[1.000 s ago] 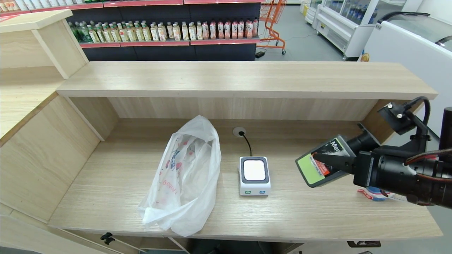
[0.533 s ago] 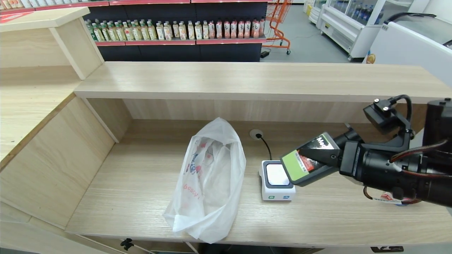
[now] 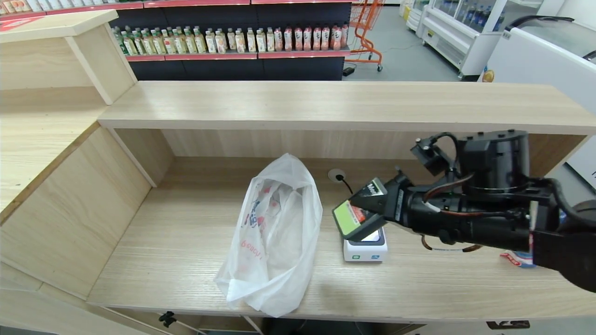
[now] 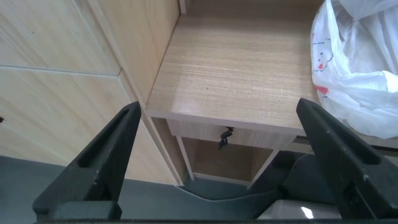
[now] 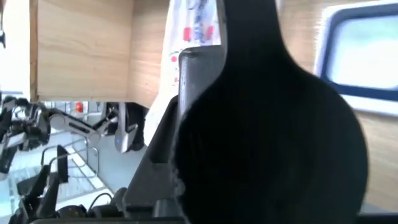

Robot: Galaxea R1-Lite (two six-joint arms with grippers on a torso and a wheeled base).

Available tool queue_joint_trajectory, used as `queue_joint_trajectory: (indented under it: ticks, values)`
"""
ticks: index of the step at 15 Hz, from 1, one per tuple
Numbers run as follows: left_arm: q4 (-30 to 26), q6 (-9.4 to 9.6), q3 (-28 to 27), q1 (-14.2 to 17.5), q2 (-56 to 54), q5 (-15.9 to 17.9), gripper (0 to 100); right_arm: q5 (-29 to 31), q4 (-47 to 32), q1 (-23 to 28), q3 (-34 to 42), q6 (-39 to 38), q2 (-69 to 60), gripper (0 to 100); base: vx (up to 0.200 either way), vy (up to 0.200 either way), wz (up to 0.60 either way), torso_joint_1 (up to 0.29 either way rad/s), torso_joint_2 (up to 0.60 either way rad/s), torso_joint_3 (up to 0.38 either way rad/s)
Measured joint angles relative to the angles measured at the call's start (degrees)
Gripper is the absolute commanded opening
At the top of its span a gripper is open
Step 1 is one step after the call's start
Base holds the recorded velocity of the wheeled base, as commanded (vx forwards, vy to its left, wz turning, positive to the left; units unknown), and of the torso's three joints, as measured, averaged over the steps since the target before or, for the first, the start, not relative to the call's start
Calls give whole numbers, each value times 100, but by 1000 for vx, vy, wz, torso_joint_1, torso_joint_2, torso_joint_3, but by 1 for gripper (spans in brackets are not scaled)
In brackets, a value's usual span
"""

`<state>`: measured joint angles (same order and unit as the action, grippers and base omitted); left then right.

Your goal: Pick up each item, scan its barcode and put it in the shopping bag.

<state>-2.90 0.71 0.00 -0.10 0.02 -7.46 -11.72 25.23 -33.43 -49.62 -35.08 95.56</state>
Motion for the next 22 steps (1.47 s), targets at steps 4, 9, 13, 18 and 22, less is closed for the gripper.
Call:
queue_joint_trajectory:
  ticks: [4,9,13,18,22]
  values:
    - [0,0,0,0,0,0,100,-506,108,-455,-667,586,783,0,0,0,0,0,0,0]
    - [0,0,0,0,0,0,100,-610,77,-367,-653,2077,1012,0,0,0,0,0,0,0]
    - [0,0,0,-6,0,5,100,-475,115,-33,-289,3121,1108,0,0,0,0,0,0,0]
    - [1,-2,0,0,0,2,100,-580,767,68,-273,3274,1493,0,0,0,0,0,0,0]
    - [1,0,0,5,0,0,100,-869,1510,44,-612,4197,2197,0,0,0,0,0,0,0]
